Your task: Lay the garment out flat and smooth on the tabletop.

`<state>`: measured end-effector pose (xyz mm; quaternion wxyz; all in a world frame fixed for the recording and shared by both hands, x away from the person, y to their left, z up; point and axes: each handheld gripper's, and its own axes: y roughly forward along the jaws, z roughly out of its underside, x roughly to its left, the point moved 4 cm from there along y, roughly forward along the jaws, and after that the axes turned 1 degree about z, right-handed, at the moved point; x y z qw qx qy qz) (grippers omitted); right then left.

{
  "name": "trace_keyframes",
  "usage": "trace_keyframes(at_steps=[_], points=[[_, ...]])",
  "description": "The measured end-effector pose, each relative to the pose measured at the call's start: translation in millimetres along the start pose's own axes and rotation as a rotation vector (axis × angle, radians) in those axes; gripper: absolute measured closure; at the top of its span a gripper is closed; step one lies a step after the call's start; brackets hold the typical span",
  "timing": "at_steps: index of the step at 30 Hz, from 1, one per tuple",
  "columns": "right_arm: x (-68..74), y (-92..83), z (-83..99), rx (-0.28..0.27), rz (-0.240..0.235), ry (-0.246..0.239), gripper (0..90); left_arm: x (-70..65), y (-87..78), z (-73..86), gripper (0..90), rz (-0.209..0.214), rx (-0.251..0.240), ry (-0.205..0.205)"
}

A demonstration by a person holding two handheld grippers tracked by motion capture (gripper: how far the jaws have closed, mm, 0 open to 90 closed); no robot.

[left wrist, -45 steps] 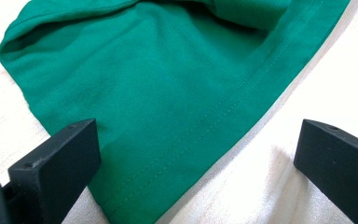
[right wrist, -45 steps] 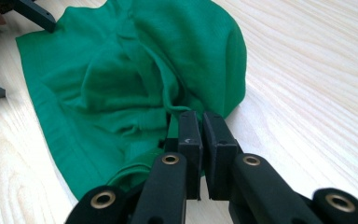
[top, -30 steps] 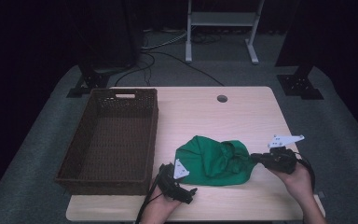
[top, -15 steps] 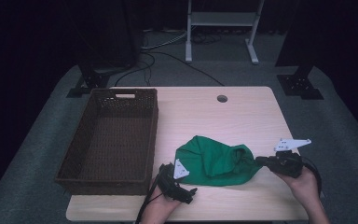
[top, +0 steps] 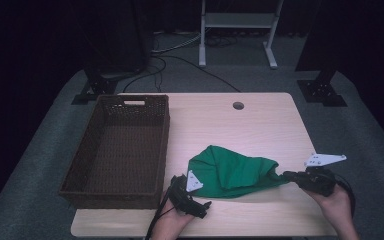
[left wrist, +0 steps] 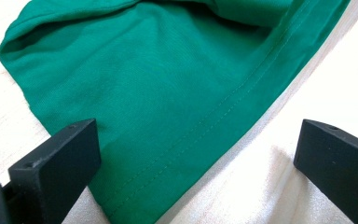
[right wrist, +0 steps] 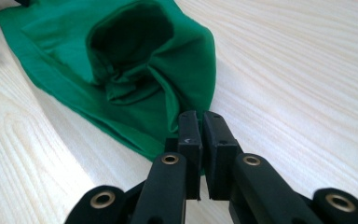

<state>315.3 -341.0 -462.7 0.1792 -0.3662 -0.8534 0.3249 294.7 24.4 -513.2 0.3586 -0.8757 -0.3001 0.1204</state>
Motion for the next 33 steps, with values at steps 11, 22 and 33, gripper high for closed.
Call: trace_keyframes(at_steps=[11, 22, 33], points=[[-1.6, -5.1, 15.3, 0.02, 0.021, 0.018, 86.1, 0.0, 0.0, 0.0, 0.0, 0.0, 0.0, 0.0], [-3.9, -12.7, 35.7, 0.044, 0.039, 0.046, 86.2, 0.0, 0.0, 0.0, 0.0, 0.0, 0.0, 0.0], [-8.9, -20.7, 51.1, 0.06, 0.07, 0.078, 87.0, 0.0, 0.0, 0.0, 0.0, 0.0, 0.0, 0.0]])
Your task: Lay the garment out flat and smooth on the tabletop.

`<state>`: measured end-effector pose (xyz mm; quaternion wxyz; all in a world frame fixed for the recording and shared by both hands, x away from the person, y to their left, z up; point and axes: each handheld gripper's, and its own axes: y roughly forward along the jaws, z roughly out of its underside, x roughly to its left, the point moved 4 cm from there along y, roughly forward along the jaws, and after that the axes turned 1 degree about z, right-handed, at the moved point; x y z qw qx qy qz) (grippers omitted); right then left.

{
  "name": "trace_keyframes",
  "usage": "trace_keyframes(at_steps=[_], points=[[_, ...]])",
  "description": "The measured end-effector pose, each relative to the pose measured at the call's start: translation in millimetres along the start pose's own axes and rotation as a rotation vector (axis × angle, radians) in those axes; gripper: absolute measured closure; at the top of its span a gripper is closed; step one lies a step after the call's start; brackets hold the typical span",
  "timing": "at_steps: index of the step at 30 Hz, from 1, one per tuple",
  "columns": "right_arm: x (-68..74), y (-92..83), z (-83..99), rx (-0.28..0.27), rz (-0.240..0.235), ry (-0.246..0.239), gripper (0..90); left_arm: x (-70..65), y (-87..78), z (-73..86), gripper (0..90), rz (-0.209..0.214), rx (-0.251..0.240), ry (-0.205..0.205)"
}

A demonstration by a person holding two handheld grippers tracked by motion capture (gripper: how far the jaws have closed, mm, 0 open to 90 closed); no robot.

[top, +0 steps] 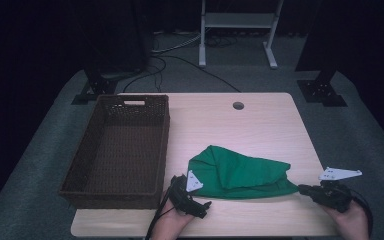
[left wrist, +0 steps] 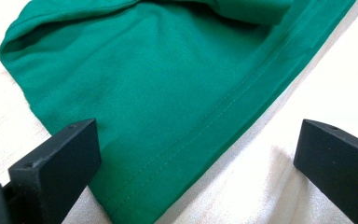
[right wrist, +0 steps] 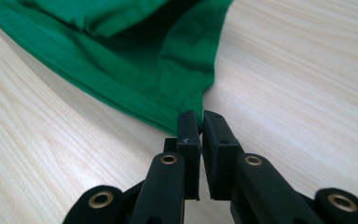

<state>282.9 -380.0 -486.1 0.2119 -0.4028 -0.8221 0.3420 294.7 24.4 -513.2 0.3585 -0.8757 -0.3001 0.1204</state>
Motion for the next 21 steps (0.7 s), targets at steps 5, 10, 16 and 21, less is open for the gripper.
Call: trace_keyframes(at_steps=[5, 10, 16, 21], points=[[-3.9, -7.7, 4.8, -0.02, 0.012, 0.017, 86.4, 0.0, 0.0, 0.0, 0.0, 0.0, 0.0, 0.0], [-2.3, -8.6, -0.2, -0.073, 0.003, 0.024, 62.6, 0.0, -0.1, 0.0, 0.0, 0.0, 0.0, 0.0], [5.2, 1.9, -4.4, -0.067, -0.011, 0.0, 30.1, -0.2, -0.8, -1.1, 0.0, 0.015, -0.014, 0.003], [15.7, 4.9, -12.3, -0.098, -0.013, -0.065, 13.2, 0.5, -3.4, -9.8, 0.0, 0.019, -0.041, 0.002]])
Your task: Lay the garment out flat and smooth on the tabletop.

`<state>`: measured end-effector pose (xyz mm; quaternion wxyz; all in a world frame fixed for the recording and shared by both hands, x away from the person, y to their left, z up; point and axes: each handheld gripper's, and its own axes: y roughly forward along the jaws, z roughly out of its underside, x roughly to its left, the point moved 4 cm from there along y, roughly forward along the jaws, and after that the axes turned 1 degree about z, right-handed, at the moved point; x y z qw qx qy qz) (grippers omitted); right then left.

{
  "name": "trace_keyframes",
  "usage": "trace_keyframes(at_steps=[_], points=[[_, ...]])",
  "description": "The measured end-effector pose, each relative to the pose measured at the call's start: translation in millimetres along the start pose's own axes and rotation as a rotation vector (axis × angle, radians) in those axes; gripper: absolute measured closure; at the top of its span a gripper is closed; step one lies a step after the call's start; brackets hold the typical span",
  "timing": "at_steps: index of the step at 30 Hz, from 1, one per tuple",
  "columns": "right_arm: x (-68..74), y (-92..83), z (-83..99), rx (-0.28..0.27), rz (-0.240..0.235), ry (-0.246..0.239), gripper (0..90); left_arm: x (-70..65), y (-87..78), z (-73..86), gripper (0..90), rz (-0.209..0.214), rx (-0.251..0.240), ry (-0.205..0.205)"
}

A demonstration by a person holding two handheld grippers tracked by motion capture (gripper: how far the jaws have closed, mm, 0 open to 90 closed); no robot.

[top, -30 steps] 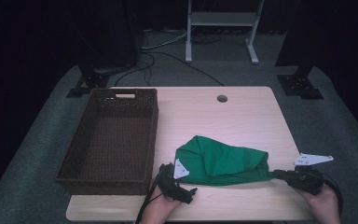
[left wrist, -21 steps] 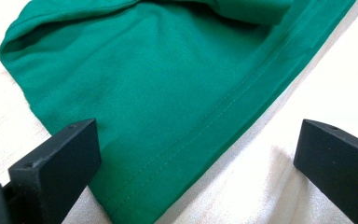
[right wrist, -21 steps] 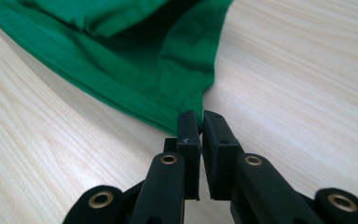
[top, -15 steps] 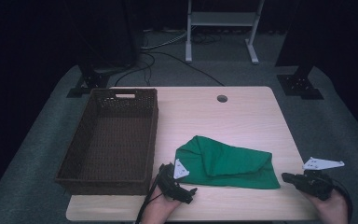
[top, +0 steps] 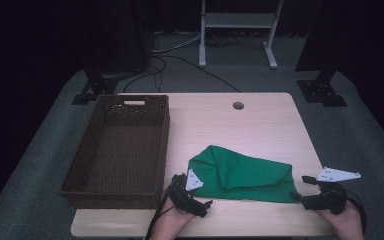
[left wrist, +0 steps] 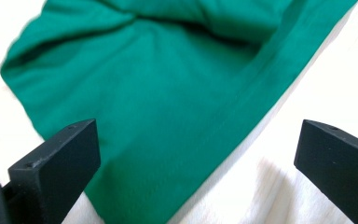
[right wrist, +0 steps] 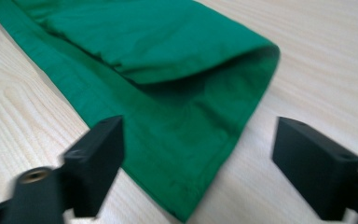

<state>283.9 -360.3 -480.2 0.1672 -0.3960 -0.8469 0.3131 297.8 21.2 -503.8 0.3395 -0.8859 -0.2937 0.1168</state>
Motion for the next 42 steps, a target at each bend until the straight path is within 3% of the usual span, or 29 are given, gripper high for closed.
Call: trace_keyframes(at_steps=[3, 6, 12, 17, 21, 25, 31, 42], points=[[6.3, 5.2, -4.5, 0.01, 0.016, -0.052, 5.7, 1.5, 1.3, -6.1, 0.0, 0.002, -0.012, 0.003], [10.2, 11.2, -8.4, 0.026, -0.006, -0.086, 0.0, 3.2, 4.2, -12.6, 0.0, 0.004, -0.016, 0.012], [11.8, 27.0, -19.5, -0.004, -0.034, -0.126, 0.0, 14.2, 14.5, -20.7, 0.0, -0.009, -0.013, 0.014], [10.6, 39.0, -24.1, 0.002, -0.021, -0.139, 0.0, 23.3, 23.5, -28.9, 0.0, -0.016, -0.019, 0.023], [4.2, 58.2, -19.0, 0.057, -0.021, -0.134, 0.0, 32.7, 37.8, -31.6, 0.0, -0.013, 0.027, 0.022], [2.8, 63.6, -14.5, 0.089, -0.021, -0.138, 0.0, 34.4, 43.3, -28.1, 0.0, 0.005, 0.046, 0.019], [2.2, 64.1, -11.6, 0.08, -0.038, -0.107, 0.0, 31.0, 37.5, -22.5, 0.0, 0.015, 0.043, 0.027], [19.6, 51.4, 0.9, 0.083, -0.061, -0.132, 0.0, 6.3, 14.0, -0.4, 0.0, 0.005, 0.041, 0.015]])
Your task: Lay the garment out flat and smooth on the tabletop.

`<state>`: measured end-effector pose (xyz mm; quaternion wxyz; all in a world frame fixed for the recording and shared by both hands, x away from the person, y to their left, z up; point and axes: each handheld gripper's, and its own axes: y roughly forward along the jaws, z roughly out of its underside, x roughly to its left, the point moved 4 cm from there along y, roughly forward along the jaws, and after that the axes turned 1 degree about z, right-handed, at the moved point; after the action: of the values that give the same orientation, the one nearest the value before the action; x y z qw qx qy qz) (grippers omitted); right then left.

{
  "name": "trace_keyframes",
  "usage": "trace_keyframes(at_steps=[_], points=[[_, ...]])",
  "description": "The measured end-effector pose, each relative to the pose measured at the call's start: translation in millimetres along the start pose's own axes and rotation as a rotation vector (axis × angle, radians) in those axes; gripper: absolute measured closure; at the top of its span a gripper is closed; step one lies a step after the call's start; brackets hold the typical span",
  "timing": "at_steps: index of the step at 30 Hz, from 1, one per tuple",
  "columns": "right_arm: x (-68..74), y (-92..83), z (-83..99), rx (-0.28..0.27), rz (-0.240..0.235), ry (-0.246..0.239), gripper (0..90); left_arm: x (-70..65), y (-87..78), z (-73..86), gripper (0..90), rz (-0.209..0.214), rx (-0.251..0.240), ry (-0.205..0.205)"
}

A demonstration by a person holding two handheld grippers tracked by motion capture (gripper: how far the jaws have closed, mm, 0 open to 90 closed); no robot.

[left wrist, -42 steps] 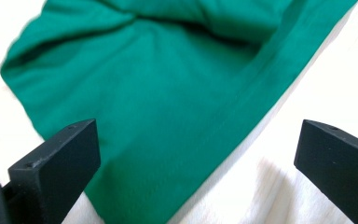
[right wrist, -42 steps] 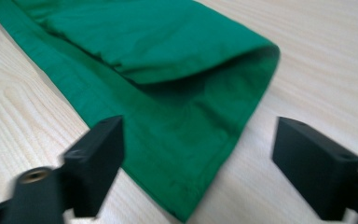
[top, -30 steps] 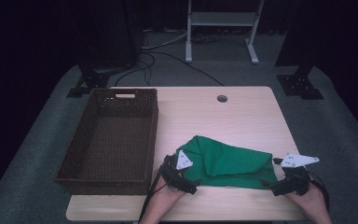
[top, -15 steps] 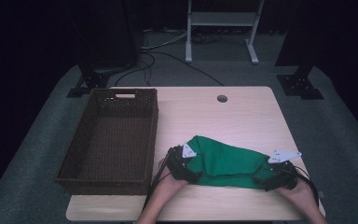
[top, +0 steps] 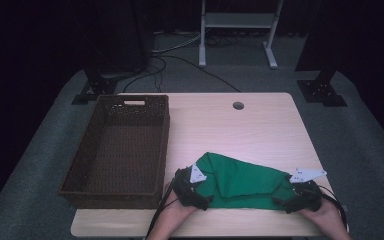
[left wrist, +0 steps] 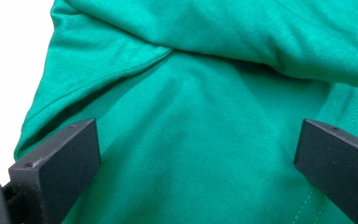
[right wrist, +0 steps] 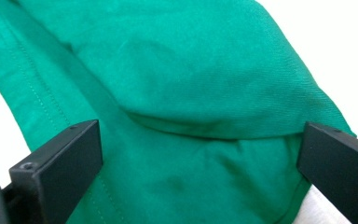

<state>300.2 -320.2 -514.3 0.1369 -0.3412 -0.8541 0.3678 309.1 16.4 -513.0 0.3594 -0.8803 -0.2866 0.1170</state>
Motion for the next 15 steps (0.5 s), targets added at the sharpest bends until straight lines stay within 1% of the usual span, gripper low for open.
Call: trace_keyframes(at_steps=[3, 6, 8, 12, 15], points=[[6.4, -4.0, 4.2, -0.001, -0.008, -0.005, 0.0, -8.2, -6.8, 6.8, 0.0, 0.005, 0.0, 0.004], [13.9, -7.5, 7.1, 0.009, -0.015, -0.016, 0.0, -12.7, -12.3, 12.3, 0.0, 0.009, 0.0, 0.009], [17.2, -8.7, 7.7, 0.019, -0.009, -0.009, 0.0, -13.0, -14.5, 14.3, 0.0, 0.008, 0.0, 0.007], [18.6, -8.9, 8.0, 0.017, -0.004, -0.002, 0.0, -12.6, -14.2, 14.1, 0.0, 0.009, 0.002, 0.009], [18.7, -9.4, 6.7, 0.04, -0.001, -0.001, 0.0, -12.7, -14.2, 14.1, 0.0, 0.009, 0.002, 0.01]])
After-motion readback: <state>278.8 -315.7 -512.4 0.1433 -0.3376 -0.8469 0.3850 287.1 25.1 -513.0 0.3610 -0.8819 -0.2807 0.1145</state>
